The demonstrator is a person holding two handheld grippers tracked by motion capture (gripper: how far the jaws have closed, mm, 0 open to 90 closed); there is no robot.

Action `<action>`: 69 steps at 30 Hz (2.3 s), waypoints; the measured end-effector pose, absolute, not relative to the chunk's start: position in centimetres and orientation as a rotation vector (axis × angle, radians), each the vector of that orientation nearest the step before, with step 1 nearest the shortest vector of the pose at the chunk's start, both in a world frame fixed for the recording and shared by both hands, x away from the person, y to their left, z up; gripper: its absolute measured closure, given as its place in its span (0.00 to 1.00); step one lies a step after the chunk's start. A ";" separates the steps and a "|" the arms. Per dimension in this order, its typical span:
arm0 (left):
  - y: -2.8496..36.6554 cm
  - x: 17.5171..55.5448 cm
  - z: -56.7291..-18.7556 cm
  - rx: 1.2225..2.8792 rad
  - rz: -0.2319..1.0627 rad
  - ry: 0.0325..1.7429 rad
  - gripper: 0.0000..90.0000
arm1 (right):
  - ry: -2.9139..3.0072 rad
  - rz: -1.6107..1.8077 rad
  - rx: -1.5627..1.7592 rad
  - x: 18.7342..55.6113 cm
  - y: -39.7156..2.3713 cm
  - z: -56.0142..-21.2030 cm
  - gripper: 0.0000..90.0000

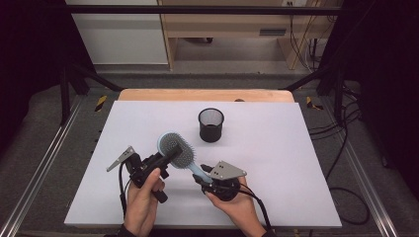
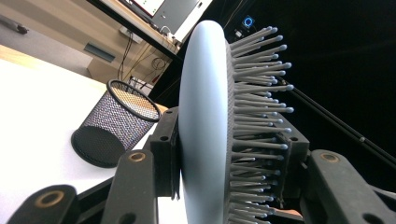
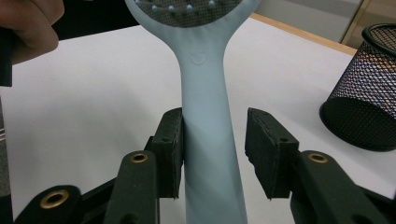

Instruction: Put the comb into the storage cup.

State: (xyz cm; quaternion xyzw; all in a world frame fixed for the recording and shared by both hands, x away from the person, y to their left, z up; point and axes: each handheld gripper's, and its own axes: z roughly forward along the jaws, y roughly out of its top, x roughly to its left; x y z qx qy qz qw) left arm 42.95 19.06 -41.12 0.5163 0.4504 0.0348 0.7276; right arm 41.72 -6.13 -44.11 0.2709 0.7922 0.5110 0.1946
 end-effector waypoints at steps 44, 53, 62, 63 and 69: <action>22.1 43.2 -40.5 1.098 0.243 1.018 0.59 | 2.216 1.425 0.955 44.1 -9.4 -44.3 0.27; 22.3 43.2 -40.4 1.094 0.251 1.014 0.59 | 2.151 1.347 1.038 45.1 -11.3 -44.7 0.15; 22.6 43.2 -40.3 1.087 0.259 1.012 0.59 | 2.120 1.331 1.055 45.5 -13.2 -44.4 0.14; 22.6 43.2 -40.3 1.087 0.260 1.012 0.59 | 2.113 1.330 1.057 45.5 -13.4 -44.4 0.14; 22.6 43.2 -40.3 1.085 0.260 1.013 0.59 | 2.098 1.314 1.058 45.7 -14.2 -44.2 0.14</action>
